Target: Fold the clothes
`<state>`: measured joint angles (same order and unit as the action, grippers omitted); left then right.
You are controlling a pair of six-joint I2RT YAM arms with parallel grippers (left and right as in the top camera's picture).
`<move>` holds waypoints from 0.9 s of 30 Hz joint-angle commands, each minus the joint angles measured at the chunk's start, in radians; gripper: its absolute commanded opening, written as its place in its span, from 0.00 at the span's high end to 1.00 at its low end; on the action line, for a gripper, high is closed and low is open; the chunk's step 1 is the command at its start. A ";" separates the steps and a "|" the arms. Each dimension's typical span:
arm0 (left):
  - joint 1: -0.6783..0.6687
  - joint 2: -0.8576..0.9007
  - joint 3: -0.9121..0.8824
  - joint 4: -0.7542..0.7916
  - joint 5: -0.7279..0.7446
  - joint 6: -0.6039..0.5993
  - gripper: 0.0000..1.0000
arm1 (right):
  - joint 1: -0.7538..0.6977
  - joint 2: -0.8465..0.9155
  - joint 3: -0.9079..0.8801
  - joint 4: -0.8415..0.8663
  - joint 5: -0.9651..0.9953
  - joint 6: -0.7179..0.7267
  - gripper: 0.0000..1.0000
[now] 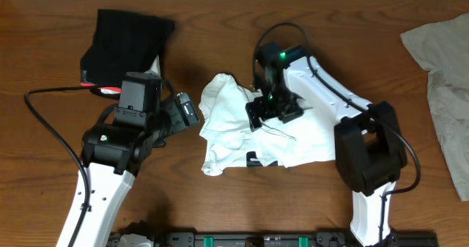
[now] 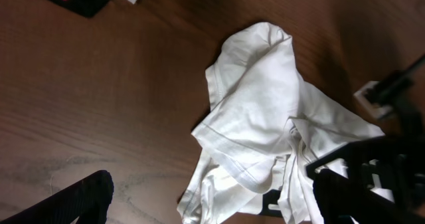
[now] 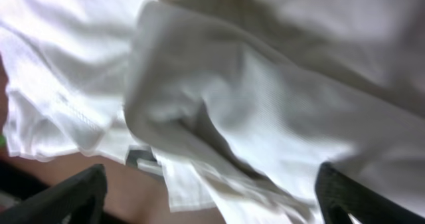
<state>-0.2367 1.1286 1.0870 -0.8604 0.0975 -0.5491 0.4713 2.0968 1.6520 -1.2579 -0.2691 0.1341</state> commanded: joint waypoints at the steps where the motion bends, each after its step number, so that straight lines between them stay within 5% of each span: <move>1: 0.002 0.003 -0.004 -0.002 -0.012 0.006 0.02 | -0.082 -0.066 0.076 -0.033 0.010 -0.056 0.01; 15: 0.002 0.003 -0.004 -0.002 -0.012 0.006 0.02 | -0.382 -0.157 0.068 -0.174 0.010 -0.143 0.01; 27: 0.002 0.003 -0.004 -0.002 -0.012 0.006 0.02 | -0.362 -0.158 0.014 -0.080 0.003 -0.298 0.03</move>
<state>-0.2367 1.1286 1.0870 -0.8604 0.0975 -0.5491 0.0792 1.9461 1.6722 -1.3430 -0.2550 -0.0677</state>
